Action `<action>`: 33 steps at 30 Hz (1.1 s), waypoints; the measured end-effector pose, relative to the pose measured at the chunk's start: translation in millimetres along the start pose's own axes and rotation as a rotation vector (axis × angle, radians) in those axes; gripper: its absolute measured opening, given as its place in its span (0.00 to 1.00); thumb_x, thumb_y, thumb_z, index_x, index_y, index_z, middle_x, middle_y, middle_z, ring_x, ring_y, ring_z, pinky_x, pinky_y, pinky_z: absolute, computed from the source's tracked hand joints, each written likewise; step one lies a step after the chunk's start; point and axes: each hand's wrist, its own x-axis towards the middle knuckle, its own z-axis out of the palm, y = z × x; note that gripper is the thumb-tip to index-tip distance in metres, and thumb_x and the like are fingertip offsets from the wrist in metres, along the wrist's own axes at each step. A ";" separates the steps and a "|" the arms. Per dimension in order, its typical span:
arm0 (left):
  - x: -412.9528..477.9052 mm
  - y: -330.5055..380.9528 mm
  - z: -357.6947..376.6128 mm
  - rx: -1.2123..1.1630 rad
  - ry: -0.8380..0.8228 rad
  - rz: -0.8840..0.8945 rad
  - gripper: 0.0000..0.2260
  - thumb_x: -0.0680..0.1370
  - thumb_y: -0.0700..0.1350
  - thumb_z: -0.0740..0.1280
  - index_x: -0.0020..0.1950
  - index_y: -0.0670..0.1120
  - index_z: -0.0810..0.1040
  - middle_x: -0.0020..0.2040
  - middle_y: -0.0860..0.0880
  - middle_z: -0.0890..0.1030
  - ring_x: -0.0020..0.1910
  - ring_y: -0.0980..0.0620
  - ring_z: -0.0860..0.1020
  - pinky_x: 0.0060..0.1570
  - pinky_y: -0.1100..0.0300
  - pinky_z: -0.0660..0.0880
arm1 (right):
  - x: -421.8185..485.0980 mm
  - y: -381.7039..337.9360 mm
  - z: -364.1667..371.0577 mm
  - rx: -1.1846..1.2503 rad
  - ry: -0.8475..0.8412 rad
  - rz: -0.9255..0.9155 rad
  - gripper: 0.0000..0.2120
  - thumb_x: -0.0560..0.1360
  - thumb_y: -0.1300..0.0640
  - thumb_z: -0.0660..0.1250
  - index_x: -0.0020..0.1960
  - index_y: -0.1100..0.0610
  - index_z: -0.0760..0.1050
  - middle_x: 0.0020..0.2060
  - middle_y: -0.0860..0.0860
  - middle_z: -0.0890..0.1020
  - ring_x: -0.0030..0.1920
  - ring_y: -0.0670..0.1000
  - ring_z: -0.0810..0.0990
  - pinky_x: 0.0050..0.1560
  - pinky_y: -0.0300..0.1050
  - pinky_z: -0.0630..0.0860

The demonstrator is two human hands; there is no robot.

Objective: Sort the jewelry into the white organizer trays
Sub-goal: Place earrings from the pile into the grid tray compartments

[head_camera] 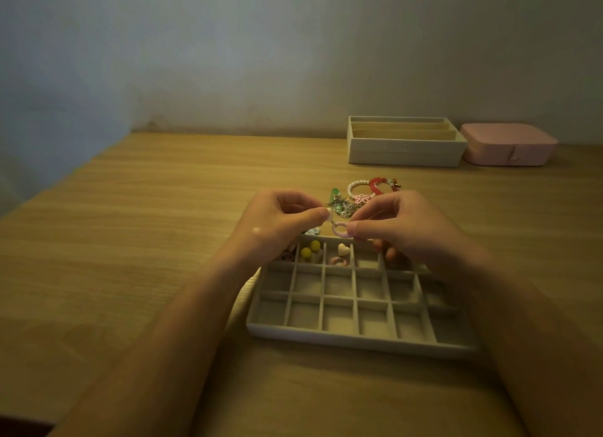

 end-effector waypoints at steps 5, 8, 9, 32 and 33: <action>1.1 -2.1 3.5 0.192 -0.020 0.072 0.02 0.74 0.42 0.75 0.46 0.46 0.86 0.39 0.51 0.85 0.38 0.55 0.82 0.37 0.62 0.79 | 0.6 2.9 2.5 -0.096 -0.032 0.013 0.05 0.72 0.53 0.78 0.44 0.53 0.85 0.37 0.49 0.86 0.36 0.45 0.83 0.32 0.38 0.78; 3.5 -5.9 3.3 0.385 -0.059 0.137 0.05 0.75 0.45 0.74 0.50 0.50 0.86 0.41 0.55 0.85 0.40 0.57 0.80 0.40 0.63 0.77 | 0.1 2.9 3.2 -0.132 -0.044 0.015 0.04 0.71 0.54 0.78 0.43 0.53 0.85 0.36 0.50 0.86 0.33 0.43 0.82 0.31 0.37 0.78; 3.9 -6.9 3.4 0.446 -0.072 0.151 0.06 0.76 0.46 0.74 0.51 0.51 0.87 0.43 0.56 0.85 0.41 0.58 0.80 0.40 0.64 0.76 | 0.1 3.0 3.5 -0.147 -0.045 0.012 0.04 0.71 0.54 0.79 0.42 0.53 0.86 0.35 0.51 0.86 0.32 0.43 0.81 0.32 0.38 0.78; -1.0 -2.6 14.1 0.753 -0.069 0.153 0.01 0.74 0.51 0.75 0.44 0.56 0.85 0.41 0.57 0.81 0.43 0.56 0.78 0.47 0.53 0.78 | 3.7 7.5 17.6 -0.425 -0.003 -0.047 0.05 0.73 0.58 0.75 0.41 0.50 0.85 0.35 0.46 0.85 0.37 0.42 0.82 0.38 0.40 0.80; -1.1 -3.0 14.3 0.751 -0.060 0.139 0.01 0.74 0.51 0.75 0.43 0.56 0.84 0.41 0.57 0.81 0.43 0.55 0.78 0.46 0.53 0.78 | 4.0 7.1 15.4 -0.410 -0.012 -0.044 0.05 0.74 0.58 0.75 0.41 0.49 0.85 0.34 0.46 0.84 0.36 0.41 0.81 0.35 0.37 0.77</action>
